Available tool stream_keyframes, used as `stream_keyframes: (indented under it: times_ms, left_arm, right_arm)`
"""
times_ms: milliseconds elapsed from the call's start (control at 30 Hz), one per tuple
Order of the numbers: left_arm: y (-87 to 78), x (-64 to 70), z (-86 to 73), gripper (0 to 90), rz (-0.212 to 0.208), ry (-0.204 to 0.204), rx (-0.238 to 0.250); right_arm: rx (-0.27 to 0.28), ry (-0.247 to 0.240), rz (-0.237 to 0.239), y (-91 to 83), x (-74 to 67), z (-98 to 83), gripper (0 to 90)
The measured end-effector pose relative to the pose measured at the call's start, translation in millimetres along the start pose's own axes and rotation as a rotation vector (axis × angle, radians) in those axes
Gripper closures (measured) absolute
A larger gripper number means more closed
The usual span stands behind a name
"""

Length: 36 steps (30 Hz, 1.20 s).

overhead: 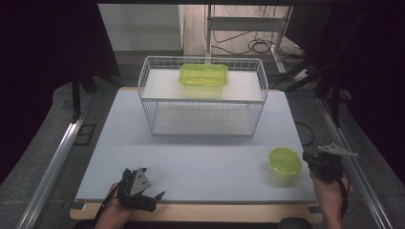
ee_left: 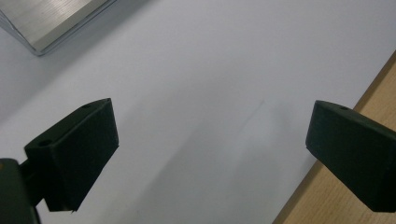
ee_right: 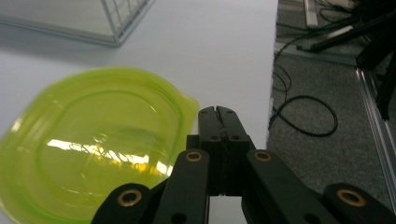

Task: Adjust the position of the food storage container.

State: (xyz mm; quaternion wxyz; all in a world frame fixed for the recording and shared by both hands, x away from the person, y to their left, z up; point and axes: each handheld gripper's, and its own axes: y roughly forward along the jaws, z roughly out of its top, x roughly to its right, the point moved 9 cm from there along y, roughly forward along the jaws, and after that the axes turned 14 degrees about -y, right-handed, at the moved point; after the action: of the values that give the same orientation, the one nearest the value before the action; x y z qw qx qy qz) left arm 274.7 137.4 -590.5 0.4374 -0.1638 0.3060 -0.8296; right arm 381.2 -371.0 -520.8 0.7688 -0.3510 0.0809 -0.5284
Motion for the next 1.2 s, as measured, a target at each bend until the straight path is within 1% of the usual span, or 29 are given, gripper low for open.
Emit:
stream_keyframes:
  times_ms: [133, 233, 333, 433, 467, 500, 633, 900, 1033, 1067, 1200]
  left_arm:
    - [0.2, 0.5, -0.3, 2.3, 0.0, 0.004, -0.002]
    - [0.3, 0.6, -0.5, 2.4, 0.001, 0.008, -0.004]
    - [0.4, 1.1, -0.8, 2.4, 0.001, 0.014, -0.007]
    - [0.4, 1.7, -0.6, 2.4, 0.001, 0.018, -0.007]
    - [0.6, 1.7, -0.8, 2.4, 0.002, 0.019, -0.009]
    - [0.6, 1.7, -0.8, 2.4, 0.002, 0.019, -0.009]
    - [0.8, 1.8, -1.1, 2.4, 0.005, 0.023, -0.011]
    - [1.4, 2.6, -1.6, 2.4, 0.004, 0.026, -0.014]
    - [1.2, 2.6, -1.3, 2.5, 0.004, 0.027, -0.012]
    - [1.2, 2.6, -1.4, 2.4, 0.004, 0.027, -0.012]
    - [1.0, 2.8, -1.5, 2.5, 0.005, 0.029, -0.013]
  right_arm:
    - [-0.025, -0.001, 0.005, 6.0, -0.7, -4.6, 89.3]
    - [-0.038, -0.008, 0.019, 9.5, -4.7, -6.5, 89.2]
    - [-0.045, -0.015, 0.018, 10.8, -6.4, -7.0, 89.2]
    - [-0.05, -0.007, 0.021, 11.6, -9.0, -6.3, 89.2]
    - [-0.05, -0.005, 0.033, 12.7, -13.1, -5.5, 89.2]
    - [-0.05, -0.005, 0.033, 12.7, -13.1, -5.5, 89.2]
    - [-0.052, -0.011, 0.059, 14.8, -23.4, -1.7, 89.2]
    - [-0.054, -0.047, 0.122, 18.0, -51.1, 8.3, 89.2]
    - [-0.056, -0.057, 0.158, 18.1, -64.5, 11.7, 89.2]
    - [-0.055, -0.065, 0.173, 18.3, -69.7, 13.1, 89.1]
    - [-0.06, -0.07, 0.172, 16.9, -70.0, 13.5, 87.3]
